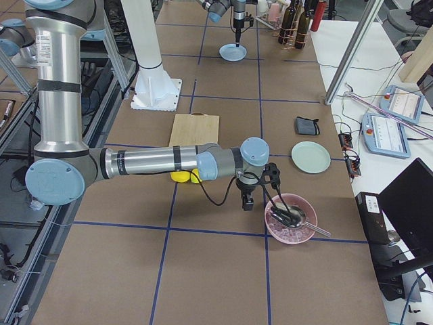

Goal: Pick orange to plate
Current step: 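Push the pale blue plate's rim toward the table center with the left gripper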

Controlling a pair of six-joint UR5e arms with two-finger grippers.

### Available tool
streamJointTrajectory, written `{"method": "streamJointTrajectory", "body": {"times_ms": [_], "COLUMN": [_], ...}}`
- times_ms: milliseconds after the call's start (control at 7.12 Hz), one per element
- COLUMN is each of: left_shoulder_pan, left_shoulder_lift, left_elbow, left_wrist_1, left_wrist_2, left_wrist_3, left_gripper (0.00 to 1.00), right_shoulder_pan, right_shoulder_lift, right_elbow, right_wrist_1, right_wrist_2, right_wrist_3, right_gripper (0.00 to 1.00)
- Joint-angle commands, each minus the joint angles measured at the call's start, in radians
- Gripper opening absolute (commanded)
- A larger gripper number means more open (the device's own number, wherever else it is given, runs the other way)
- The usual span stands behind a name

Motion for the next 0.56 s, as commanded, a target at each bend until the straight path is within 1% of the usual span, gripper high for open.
{"method": "streamJointTrajectory", "body": {"times_ms": [0,140,281,421], "left_shoulder_pan": [0.011,0.011,0.011,0.011], "left_shoulder_lift": [0.0,0.0,0.001,0.0], "left_elbow": [-0.002,0.0,-0.005,-0.006], "left_wrist_1": [0.0,0.001,0.001,0.001], "left_wrist_2": [0.0,0.002,0.0,-0.007], "left_wrist_3": [-0.001,0.001,-0.002,-0.005], "left_gripper": [0.47,0.15,0.0,0.0], "right_shoulder_pan": [-0.007,-0.007,-0.007,-0.007], "right_shoulder_lift": [-0.004,-0.004,-0.004,-0.006], "right_elbow": [-0.001,-0.002,-0.001,-0.001], "right_wrist_1": [0.002,0.002,0.002,0.002], "right_wrist_2": [0.001,0.0,0.001,0.004], "right_wrist_3": [0.0,0.0,0.0,0.0], "right_gripper": [1.0,1.0,1.0,1.0]}}
